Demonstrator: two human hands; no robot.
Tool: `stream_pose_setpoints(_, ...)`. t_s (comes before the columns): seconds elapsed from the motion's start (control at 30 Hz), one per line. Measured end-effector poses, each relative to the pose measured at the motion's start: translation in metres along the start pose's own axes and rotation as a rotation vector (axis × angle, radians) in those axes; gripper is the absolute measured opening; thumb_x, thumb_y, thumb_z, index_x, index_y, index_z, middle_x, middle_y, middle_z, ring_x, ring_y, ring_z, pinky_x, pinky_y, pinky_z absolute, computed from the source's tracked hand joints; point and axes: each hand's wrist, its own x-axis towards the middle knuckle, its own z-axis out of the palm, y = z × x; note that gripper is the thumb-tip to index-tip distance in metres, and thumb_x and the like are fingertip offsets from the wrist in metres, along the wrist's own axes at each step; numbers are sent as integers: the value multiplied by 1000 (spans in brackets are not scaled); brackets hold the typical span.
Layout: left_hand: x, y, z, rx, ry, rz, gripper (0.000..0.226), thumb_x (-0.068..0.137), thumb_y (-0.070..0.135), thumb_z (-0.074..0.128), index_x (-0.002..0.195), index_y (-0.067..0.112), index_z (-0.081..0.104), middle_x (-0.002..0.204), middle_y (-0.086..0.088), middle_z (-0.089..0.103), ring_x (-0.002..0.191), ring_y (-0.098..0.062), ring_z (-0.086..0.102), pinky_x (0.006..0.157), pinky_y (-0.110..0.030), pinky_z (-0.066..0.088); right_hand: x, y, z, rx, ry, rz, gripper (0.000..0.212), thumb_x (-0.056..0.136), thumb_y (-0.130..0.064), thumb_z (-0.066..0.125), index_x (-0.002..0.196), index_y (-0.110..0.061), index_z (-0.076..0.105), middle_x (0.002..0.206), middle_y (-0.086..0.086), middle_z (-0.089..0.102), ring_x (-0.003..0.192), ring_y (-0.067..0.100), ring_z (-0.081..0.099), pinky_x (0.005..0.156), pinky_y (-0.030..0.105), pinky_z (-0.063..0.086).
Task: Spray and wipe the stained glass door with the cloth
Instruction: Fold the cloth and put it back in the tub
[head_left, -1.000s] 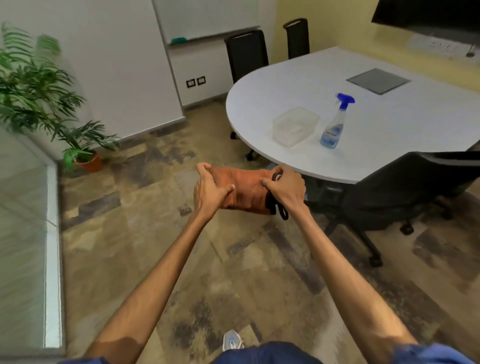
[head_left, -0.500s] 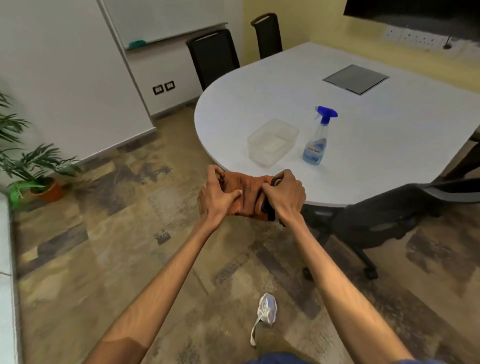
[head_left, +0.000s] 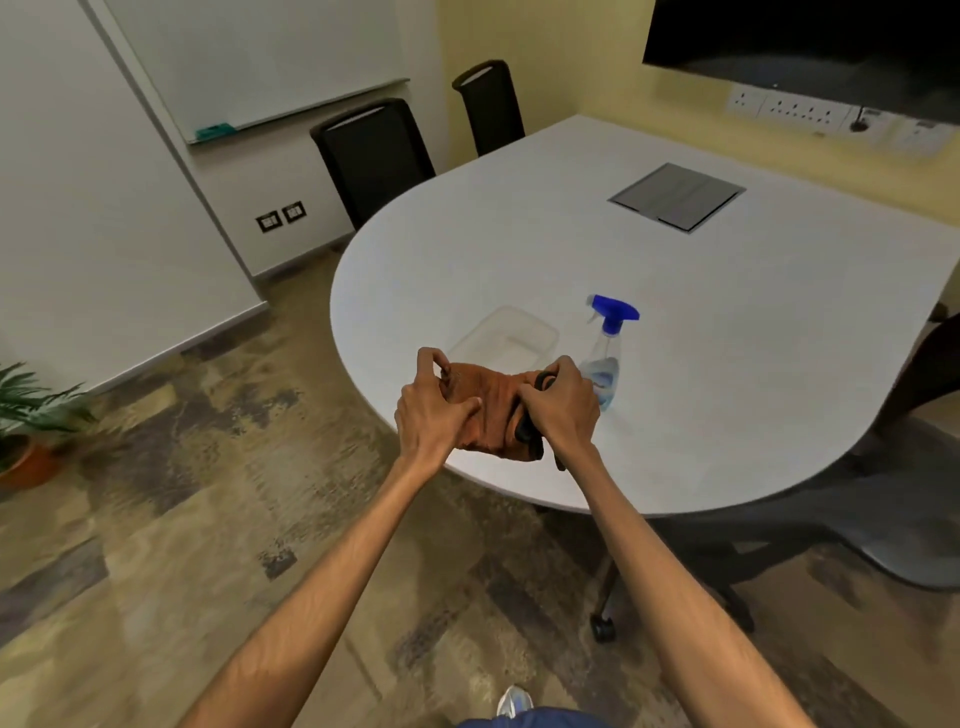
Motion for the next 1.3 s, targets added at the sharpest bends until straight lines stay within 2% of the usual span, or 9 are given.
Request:
stream_pose_setpoints(0.1, 13, 5, 10, 24, -15, 2, 56, 65, 29, 81, 101, 30, 38, 64, -5, 64, 57, -24, 59, 53, -34, 44, 14, 5, 5, 39, 1, 13, 28, 82, -32, 68, 91, -15, 47, 76, 2, 56, 72, 22, 57, 62, 32, 41)
stream_pose_setpoints(0.23, 16, 2, 14, 22, -41, 27, 53, 66, 26, 82, 99, 31, 40, 64, -3, 64, 57, -20, 58, 53, -34, 45, 15, 8, 7, 49, -24, 33, 26, 82, -28, 68, 91, -15, 48, 79, 3, 58, 72, 21, 55, 62, 30, 38)
stream_pose_setpoints(0.3, 101, 10, 57, 22, -123, 52, 51, 66, 25, 82, 98, 31, 42, 65, -4, 64, 58, -19, 58, 54, -36, 47, 96, 7, 32, 57, 57, 150, 26, 82, -27, 68, 91, -15, 47, 79, 2, 57, 72, 20, 53, 62, 29, 36)
stream_pose_setpoints(0.47, 110, 14, 60, 27, -145, 54, 47, 67, 27, 81, 97, 31, 44, 67, -5, 65, 60, -23, 59, 56, -36, 48, 103, 12, 32, 35, 72, 170, 28, 82, -31, 69, 91, -16, 48, 80, 2, 58, 75, 21, 54, 67, 31, 37)
stream_pose_setpoints(0.63, 174, -8, 83, -21, -214, 43, 41, 76, 29, 77, 107, 29, 50, 81, 6, 65, 82, -26, 66, 68, -30, 41, 149, 8, 61, -8, 111, 312, 32, 86, -37, 71, 103, -14, 56, 87, 2, 60, 79, 20, 53, 73, 32, 39)
stream_pose_setpoints(0.73, 215, -26, 93, 3, -302, 30, 42, 78, 31, 78, 112, 27, 53, 103, -2, 72, 97, -27, 67, 75, -32, 45, 167, 4, 81, 21, 105, 300, 25, 81, -31, 71, 96, -16, 58, 84, 5, 67, 78, 26, 61, 69, 32, 46)
stream_pose_setpoints(0.97, 291, -66, 118, 177, -608, -6, 52, 68, 27, 83, 112, 24, 55, 98, 2, 67, 96, -28, 65, 79, -35, 51, 189, 9, 134, -21, 12, 421, 26, 79, -33, 74, 94, -15, 62, 83, 3, 65, 89, 30, 65, 68, 27, 40)
stream_pose_setpoints(1.17, 299, -95, 145, 354, -775, 67, 53, 67, 18, 78, 114, 18, 53, 98, -3, 69, 87, -25, 66, 70, -32, 49, 190, 24, 167, -163, -248, 536, 58, 74, -48, 80, 109, -11, 53, 101, 6, 63, 97, 28, 62, 70, 30, 41)
stream_pose_setpoints(1.3, 297, -100, 159, 432, -705, 204, 43, 68, 9, 67, 109, 13, 53, 87, -6, 67, 83, -26, 62, 71, -33, 43, 192, 25, 179, -325, -265, 465, 27, 84, -23, 69, 103, -8, 56, 102, 9, 67, 91, 25, 63, 65, 29, 42)
